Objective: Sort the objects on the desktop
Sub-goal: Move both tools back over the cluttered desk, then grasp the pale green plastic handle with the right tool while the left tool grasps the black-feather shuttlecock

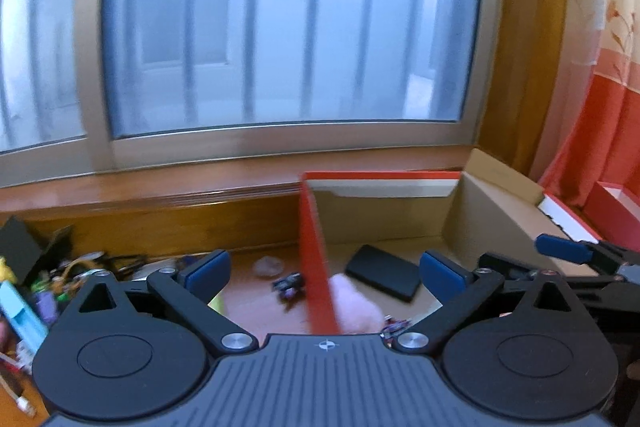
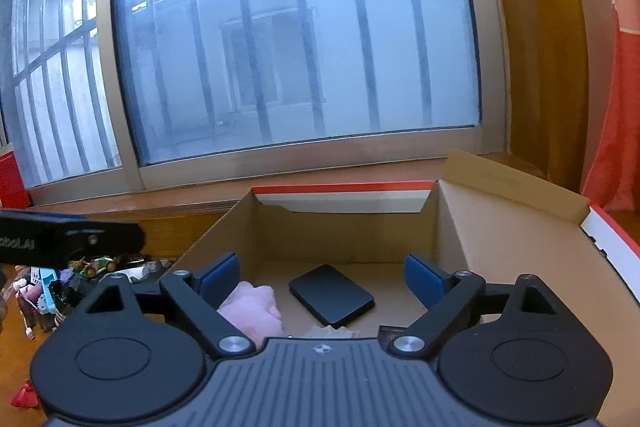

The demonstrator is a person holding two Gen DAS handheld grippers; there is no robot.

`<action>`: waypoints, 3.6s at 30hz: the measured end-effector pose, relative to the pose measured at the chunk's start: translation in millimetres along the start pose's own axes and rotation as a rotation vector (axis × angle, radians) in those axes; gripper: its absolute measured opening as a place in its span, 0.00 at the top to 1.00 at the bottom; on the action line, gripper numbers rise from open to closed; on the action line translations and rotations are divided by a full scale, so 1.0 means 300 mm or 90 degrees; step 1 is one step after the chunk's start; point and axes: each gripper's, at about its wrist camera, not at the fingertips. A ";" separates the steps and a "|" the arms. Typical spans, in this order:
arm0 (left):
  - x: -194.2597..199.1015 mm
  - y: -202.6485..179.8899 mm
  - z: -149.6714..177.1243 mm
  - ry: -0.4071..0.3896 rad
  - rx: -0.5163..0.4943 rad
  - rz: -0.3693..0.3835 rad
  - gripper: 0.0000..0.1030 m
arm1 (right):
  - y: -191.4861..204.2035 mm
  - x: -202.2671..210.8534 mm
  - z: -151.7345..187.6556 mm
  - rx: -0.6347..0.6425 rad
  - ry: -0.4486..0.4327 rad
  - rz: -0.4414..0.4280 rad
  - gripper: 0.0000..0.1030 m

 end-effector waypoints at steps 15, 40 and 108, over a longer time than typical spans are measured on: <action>0.318 0.446 0.189 0.024 0.049 -0.090 0.00 | 0.453 0.174 0.018 0.036 -0.032 -0.005 0.09; 0.479 0.893 0.437 0.111 0.113 -0.161 0.00 | 1.101 0.074 0.290 0.194 0.118 -0.154 0.17; 0.184 0.856 0.287 0.078 -0.155 0.086 0.76 | 1.222 -0.047 0.410 0.223 0.174 -0.078 0.80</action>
Point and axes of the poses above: each gripper's, at about its wrist camera, not at the fingertips, and x roughly against the way its jaws point, y to its left, z to its underside, and after that the axes turned 9 degrees about z, right-handed
